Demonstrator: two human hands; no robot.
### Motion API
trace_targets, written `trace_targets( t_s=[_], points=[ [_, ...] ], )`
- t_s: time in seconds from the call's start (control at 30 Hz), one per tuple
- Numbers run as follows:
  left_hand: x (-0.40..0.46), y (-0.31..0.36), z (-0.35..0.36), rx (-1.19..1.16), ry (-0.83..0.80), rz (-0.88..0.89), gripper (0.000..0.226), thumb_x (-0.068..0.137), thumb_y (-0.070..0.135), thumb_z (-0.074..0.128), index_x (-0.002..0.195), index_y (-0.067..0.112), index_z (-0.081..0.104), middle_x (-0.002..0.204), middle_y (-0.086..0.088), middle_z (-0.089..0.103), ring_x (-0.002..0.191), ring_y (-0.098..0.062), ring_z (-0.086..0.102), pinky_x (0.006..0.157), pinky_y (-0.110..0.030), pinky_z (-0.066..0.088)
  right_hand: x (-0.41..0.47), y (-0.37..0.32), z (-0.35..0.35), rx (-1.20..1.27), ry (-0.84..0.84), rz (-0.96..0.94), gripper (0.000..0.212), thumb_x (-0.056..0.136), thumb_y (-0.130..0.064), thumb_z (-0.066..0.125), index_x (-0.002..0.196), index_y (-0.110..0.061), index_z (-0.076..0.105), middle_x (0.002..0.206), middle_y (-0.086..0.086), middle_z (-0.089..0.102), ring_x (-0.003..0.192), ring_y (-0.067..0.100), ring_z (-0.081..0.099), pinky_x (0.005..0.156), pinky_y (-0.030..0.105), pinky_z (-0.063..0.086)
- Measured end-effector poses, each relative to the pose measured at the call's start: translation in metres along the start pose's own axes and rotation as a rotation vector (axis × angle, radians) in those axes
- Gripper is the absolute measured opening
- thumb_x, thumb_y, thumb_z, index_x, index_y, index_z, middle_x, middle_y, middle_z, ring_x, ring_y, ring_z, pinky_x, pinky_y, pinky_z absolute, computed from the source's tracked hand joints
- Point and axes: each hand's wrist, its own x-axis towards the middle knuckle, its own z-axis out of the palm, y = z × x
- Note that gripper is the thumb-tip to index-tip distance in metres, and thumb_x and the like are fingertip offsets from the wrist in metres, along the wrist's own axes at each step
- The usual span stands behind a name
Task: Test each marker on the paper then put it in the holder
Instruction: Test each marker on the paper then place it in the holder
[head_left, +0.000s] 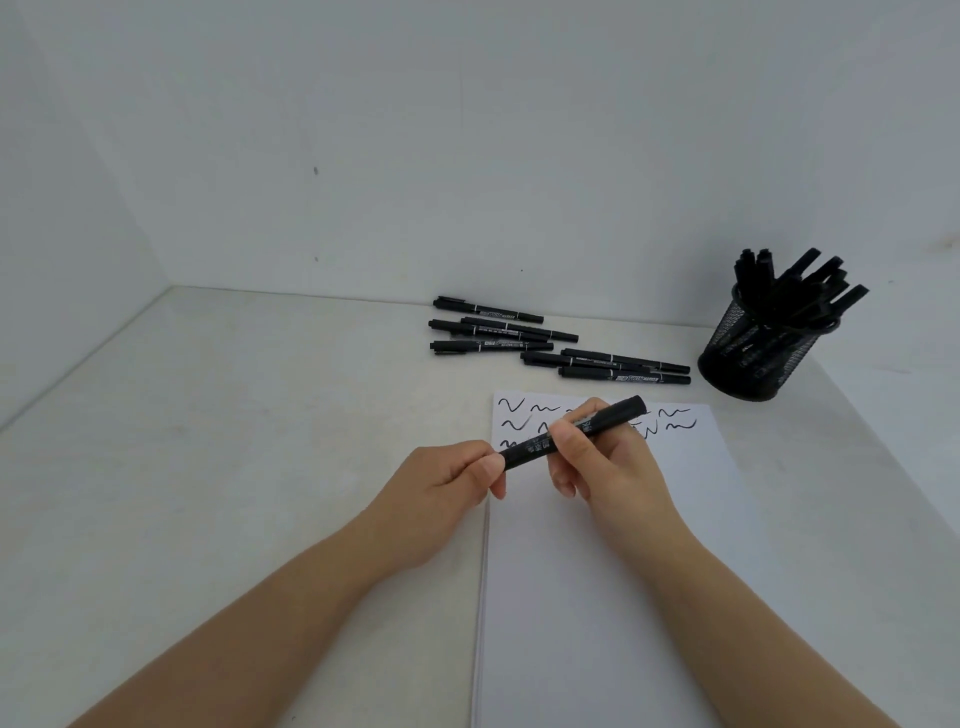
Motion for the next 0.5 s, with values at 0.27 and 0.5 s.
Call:
trace_targets(
  t_s=[0.27,0.5],
  points=[
    [0.006,0.003,-0.011,0.084,0.223,-0.012,0.035,0.094,0.026,0.049,0.060,0.026,0.058,0.045,0.009,0.046,0.046,-0.004,0.040,0.048,-0.012,0.030,0.006,-0.015,-0.037,-0.366,0.202,-0.044,0.019,0.082,-0.019,0.065,0.065,-0.024,0.058,0.058,-0.014,0.059,0.057,0.001,0.050,0.059,0.010,0.037],
    [0.028,0.028,0.006,0.300,0.200,0.084,0.041,0.085,0.048,0.040,0.052,0.026,0.051,0.041,0.008,0.039,0.042,-0.009,0.035,0.046,-0.020,0.026,0.002,-0.034,-0.046,-1.196,-0.199,-0.498,0.019,0.081,-0.029,0.065,0.090,-0.013,0.070,0.076,-0.001,0.067,0.077,0.023,0.053,0.070,0.029,0.038]
  ],
)
